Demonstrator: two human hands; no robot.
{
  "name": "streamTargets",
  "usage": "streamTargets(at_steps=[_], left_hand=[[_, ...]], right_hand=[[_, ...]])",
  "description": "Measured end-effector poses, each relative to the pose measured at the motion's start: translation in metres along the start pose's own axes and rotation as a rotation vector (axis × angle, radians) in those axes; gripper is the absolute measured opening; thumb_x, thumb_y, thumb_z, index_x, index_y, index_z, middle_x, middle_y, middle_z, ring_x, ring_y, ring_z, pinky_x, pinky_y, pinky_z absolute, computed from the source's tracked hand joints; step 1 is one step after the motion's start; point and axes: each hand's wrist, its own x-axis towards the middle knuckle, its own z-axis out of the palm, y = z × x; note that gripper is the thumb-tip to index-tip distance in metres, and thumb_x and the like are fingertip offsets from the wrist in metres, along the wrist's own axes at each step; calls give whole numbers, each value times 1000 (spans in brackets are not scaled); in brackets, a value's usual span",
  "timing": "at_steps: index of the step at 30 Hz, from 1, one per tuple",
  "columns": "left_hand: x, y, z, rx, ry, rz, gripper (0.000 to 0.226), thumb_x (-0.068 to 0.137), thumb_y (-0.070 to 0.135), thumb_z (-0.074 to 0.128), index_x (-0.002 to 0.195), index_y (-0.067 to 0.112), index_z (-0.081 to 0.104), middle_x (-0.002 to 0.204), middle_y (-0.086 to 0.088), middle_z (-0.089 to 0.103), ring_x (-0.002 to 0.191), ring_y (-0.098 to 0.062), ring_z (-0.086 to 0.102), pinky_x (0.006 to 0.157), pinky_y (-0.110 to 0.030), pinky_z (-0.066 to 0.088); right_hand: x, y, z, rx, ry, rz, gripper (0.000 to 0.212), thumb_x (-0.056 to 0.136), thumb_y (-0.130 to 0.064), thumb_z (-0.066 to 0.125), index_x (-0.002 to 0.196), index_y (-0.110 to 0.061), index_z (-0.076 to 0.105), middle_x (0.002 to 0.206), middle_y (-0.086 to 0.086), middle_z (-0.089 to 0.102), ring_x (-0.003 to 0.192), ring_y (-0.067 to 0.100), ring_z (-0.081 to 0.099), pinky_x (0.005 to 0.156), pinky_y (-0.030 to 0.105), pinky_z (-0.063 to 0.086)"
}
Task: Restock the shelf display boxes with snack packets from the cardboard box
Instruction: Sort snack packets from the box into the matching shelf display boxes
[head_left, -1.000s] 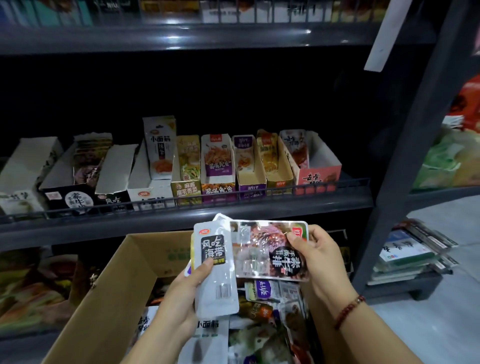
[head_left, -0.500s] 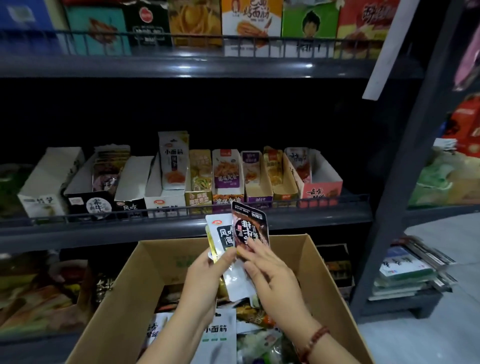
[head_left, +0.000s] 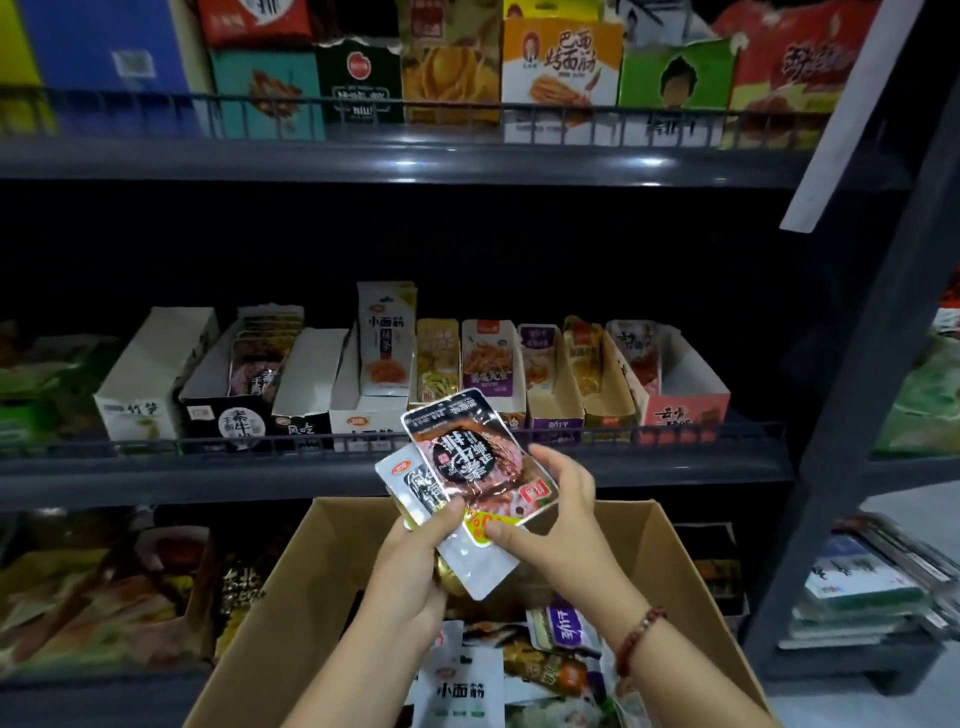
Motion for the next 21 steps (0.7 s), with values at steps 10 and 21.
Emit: streamTargets(at_steps=[10,21], left_hand=[[33,43,-20,-50,122,146,21,91,5,61,109,14,63,105,-7,71,94,-25,66,82,-41,52],[61,75,-70,162,194,214,16,83,4,72,97,11,69,92,-6,75,91,-29,69,90,-48,52]], right_hand=[[63,-16,10,448,25,253,49,82,5,66,122,-17,48,111,5,67,102,20,65,81,34,54],[143,-46,-5,225,-277,222,58,77,22,50,120,-17,53,112,16,62,102,30,63,82,42,56]])
